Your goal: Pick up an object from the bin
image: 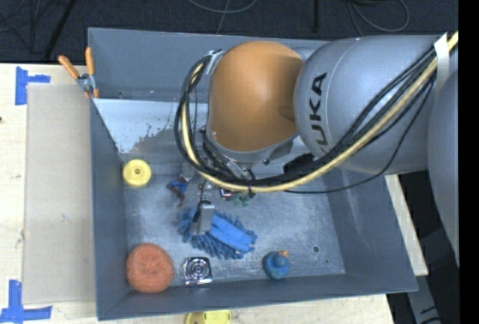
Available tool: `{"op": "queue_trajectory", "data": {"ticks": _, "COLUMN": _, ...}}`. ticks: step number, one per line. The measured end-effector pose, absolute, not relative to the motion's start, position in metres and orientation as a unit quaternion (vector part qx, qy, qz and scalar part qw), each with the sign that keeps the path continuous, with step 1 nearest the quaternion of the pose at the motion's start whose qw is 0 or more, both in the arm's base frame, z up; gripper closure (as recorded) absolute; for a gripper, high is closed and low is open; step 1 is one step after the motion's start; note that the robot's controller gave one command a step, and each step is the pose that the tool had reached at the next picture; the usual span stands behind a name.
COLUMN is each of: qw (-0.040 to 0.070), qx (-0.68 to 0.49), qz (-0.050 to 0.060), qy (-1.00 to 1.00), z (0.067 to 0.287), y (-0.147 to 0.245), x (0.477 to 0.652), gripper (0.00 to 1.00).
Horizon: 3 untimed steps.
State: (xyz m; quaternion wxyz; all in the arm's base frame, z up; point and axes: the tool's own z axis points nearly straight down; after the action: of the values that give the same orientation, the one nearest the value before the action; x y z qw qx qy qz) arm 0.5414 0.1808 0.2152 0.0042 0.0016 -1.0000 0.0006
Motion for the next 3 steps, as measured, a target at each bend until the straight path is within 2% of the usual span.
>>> {"op": "queue_trajectory", "data": {"ticks": 1, "qw": 0.001, "qx": -0.001, "qz": 0.0, "qy": -1.0, "z": 0.219, "y": 0.18, "x": 0.543, "gripper": 0.0}}
{"op": "queue_trajectory", "data": {"ticks": 2, "qw": -0.002, "qx": -0.03, "qz": -0.001, "qy": -1.0, "z": 0.137, "y": 0.141, "x": 0.55, "gripper": 0.0}}
{"op": "queue_trajectory", "data": {"ticks": 3, "qw": 0.003, "qx": -0.131, "qz": 0.001, "qy": -0.991, "z": 0.129, "y": 0.121, "x": 0.557, "gripper": 0.0}}
